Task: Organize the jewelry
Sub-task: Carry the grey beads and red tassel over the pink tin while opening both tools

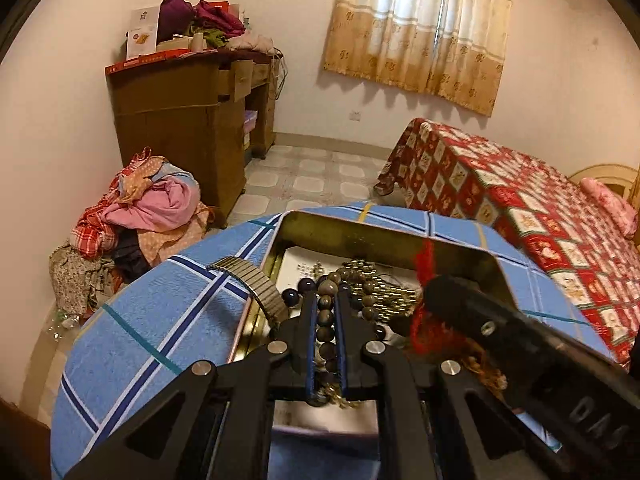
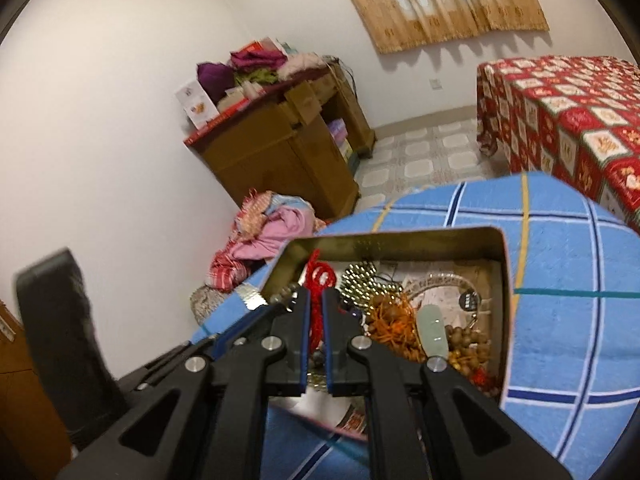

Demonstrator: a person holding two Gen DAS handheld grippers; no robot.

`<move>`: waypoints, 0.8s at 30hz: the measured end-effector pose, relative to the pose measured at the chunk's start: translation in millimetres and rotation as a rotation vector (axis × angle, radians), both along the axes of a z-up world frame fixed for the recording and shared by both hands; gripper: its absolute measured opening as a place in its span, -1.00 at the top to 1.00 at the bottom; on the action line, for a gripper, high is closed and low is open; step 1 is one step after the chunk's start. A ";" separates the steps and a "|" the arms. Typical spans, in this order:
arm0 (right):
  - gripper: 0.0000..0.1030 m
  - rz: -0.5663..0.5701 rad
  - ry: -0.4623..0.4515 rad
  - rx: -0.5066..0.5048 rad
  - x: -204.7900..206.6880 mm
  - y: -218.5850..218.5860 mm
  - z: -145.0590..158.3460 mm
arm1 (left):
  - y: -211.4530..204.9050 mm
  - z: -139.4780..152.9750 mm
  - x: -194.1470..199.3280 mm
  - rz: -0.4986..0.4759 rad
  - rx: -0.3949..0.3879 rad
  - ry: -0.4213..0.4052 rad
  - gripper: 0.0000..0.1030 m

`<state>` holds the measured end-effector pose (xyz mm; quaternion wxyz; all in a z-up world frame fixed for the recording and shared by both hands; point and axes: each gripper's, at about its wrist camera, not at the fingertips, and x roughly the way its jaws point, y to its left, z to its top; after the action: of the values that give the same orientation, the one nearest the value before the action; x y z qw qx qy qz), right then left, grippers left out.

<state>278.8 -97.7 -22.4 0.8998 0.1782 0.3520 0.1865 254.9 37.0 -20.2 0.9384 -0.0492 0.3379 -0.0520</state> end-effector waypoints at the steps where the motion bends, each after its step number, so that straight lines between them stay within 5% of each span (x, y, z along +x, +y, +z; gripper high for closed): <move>1: 0.76 0.006 0.009 0.000 1.7 0.3 -3.5 | 0.6 -2.4 2.6 0.011 0.010 0.008 0.85; 3: 0.75 0.006 0.027 0.004 5.3 -0.4 -7.7 | 2.1 -6.2 5.5 0.019 0.018 0.021 0.85; 5: 0.39 0.013 0.033 0.017 6.0 -3.7 -7.9 | 5.1 -6.5 4.2 -0.008 -0.014 0.035 0.84; 6: 0.36 0.011 0.021 0.025 3.3 -6.0 -6.6 | 6.8 -4.4 2.0 -0.019 -0.031 0.037 0.82; 8: 0.35 0.005 -0.001 0.031 -1.1 -7.0 -2.3 | 12.2 4.2 -5.4 -0.038 -0.056 0.032 0.54; 10: 0.34 -0.006 -0.033 0.045 -6.9 -8.4 3.7 | 21.1 15.0 -21.3 -0.038 -0.063 -0.018 -0.19; 12: 0.33 -0.033 -0.077 0.055 -14.2 -10.6 9.0 | 29.7 23.9 -36.6 -0.030 -0.076 -0.080 -0.36; 16: 0.31 -0.066 -0.128 0.047 -23.1 -10.8 14.8 | 47.8 35.4 -37.9 0.006 -0.122 -0.133 -0.36; 24: 0.31 -0.121 -0.138 0.061 -27.0 -24.5 17.5 | 56.0 5.2 36.9 0.053 -0.290 0.100 -0.26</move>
<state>251.9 -122.2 -4.8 0.9257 0.2130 0.2718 0.1542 291.9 93.0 -15.0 0.9045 -0.1958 0.3718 -0.0729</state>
